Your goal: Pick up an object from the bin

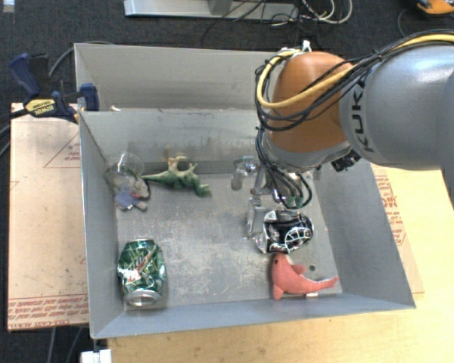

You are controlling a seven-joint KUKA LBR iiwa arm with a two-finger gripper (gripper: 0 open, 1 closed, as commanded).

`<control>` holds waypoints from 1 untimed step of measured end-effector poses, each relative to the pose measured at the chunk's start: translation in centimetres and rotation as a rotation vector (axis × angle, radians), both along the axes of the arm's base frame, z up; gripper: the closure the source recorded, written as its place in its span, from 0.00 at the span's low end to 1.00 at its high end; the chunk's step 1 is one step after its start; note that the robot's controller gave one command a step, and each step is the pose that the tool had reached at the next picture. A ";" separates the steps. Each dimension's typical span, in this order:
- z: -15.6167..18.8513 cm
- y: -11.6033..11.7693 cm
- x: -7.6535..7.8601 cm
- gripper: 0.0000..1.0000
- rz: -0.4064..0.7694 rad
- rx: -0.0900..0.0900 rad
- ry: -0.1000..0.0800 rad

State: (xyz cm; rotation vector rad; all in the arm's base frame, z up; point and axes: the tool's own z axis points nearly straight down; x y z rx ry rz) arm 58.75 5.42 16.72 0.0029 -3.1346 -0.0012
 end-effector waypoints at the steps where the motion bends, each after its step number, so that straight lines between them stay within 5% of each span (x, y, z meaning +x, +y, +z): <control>1: 0.5 0.0 0.2 0.00 -0.002 0.000 -0.008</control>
Offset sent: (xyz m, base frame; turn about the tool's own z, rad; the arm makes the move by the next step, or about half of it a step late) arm -0.0352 -0.0503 -0.0376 -0.0185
